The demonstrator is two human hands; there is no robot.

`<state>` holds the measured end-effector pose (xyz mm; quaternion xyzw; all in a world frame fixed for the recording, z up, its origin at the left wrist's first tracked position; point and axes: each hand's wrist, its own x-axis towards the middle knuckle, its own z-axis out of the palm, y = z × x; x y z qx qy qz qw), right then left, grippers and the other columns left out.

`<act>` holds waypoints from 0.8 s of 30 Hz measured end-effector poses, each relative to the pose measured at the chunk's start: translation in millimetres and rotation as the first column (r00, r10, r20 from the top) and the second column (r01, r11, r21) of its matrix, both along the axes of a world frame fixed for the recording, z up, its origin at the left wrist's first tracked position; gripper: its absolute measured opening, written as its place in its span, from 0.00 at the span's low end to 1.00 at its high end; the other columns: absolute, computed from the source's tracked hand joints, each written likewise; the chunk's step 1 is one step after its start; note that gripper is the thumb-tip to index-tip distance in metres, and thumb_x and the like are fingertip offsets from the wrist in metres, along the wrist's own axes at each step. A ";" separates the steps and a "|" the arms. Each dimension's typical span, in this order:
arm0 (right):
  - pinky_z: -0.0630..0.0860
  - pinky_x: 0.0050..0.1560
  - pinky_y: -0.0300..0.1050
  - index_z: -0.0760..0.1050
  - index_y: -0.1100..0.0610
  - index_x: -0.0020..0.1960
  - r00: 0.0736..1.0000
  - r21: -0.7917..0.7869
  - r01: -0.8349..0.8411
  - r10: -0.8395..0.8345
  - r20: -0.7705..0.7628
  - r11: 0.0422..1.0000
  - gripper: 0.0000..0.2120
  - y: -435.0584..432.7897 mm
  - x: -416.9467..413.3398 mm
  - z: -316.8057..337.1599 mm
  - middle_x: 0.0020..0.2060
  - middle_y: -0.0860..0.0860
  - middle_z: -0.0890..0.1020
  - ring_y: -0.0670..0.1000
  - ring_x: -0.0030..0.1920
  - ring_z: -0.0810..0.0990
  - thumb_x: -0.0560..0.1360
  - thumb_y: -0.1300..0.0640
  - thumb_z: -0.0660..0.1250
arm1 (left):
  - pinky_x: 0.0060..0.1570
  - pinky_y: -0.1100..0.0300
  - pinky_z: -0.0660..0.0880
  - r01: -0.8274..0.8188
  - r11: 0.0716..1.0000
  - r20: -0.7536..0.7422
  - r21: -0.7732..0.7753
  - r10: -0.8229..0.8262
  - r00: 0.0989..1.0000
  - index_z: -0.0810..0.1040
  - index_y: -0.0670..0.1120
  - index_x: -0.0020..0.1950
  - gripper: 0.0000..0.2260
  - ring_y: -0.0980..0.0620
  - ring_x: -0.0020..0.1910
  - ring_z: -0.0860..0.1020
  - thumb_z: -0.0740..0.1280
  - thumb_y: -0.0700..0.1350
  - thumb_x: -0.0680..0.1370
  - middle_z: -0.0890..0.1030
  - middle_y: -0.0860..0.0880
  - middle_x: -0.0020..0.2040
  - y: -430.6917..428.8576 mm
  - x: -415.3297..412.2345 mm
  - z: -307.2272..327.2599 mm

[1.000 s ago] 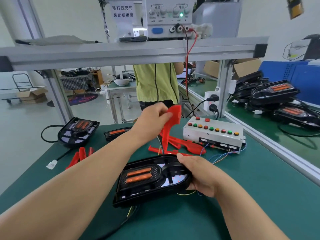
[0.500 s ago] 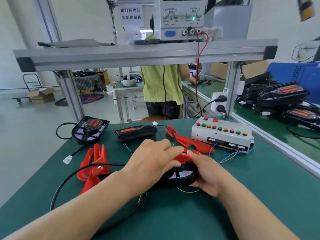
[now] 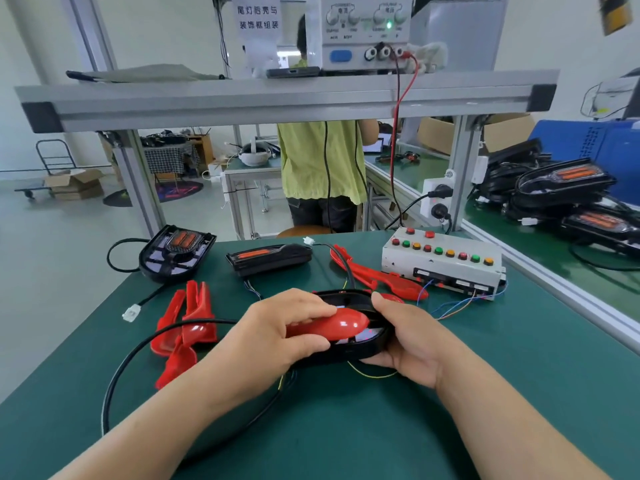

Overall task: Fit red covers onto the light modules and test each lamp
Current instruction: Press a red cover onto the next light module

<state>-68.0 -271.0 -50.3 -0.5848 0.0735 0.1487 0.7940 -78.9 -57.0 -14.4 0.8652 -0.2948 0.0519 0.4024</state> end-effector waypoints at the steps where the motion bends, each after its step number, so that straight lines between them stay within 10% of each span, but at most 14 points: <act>1: 0.82 0.35 0.45 0.81 0.55 0.54 1.000 0.009 -0.013 0.013 0.008 1.000 0.17 -0.7 -0.5 0.4 0.44 0.54 0.87 0.50 0.39 0.86 0.85 0.49 0.55 | 0.57 0.75 0.67 -0.012 1.000 -0.013 -0.002 0.012 1.000 0.83 0.54 0.60 0.17 0.65 0.58 0.76 0.75 0.40 0.74 0.79 0.62 0.56 -3.1 -2.2 1.1; 7: 0.82 0.37 0.49 0.84 0.55 0.54 0.994 0.023 -0.065 0.063 0.089 0.998 0.18 -1.7 -1.2 0.6 0.49 0.57 0.86 0.53 0.43 0.86 0.84 0.53 0.56 | 0.60 0.80 0.58 0.003 0.974 0.091 0.226 -0.024 0.996 0.75 0.55 0.70 0.19 0.66 0.62 0.69 0.65 0.42 0.81 0.70 0.62 0.65 -15.3 -13.5 4.2; 24: 0.82 0.40 0.53 0.79 0.61 0.56 0.988 -0.009 0.003 -0.002 0.152 1.000 0.14 -0.6 -3.6 4.2 0.45 0.57 0.84 0.53 0.41 0.83 0.84 0.56 0.57 | 0.62 0.73 0.65 -0.026 0.996 0.135 0.083 0.015 0.991 0.80 0.51 0.65 0.17 0.62 0.62 0.72 0.68 0.36 0.79 0.75 0.61 0.60 -11.3 -20.8 -9.0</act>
